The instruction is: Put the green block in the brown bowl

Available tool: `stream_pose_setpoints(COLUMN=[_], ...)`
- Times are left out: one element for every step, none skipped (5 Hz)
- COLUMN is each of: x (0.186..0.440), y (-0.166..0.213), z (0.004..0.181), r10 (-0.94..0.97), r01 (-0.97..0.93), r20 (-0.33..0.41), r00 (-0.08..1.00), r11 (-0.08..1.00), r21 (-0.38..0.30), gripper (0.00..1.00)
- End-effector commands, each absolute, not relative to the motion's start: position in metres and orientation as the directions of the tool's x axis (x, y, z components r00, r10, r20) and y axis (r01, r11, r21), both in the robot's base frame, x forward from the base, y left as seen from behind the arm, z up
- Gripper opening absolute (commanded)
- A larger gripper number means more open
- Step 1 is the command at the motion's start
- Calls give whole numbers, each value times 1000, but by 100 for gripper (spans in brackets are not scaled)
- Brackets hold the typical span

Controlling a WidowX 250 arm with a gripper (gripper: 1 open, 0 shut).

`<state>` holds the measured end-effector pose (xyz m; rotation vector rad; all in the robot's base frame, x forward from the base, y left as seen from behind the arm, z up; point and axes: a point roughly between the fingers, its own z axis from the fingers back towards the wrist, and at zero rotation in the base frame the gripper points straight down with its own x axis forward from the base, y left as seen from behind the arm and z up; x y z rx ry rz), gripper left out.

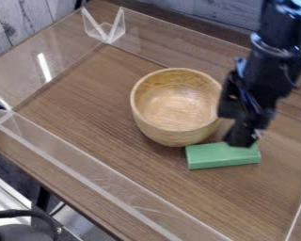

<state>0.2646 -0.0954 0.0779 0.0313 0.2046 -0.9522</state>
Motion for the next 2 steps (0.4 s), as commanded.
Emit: stream_pose_setpoints(x=[270,263], y=[-103,-100], z=[76,56], r10=[-805,-795], r01=[808,794], r20=[-122,-97], r00=[580,599], r11=[588,605], r21=[-36,-52], gripper=[100,100])
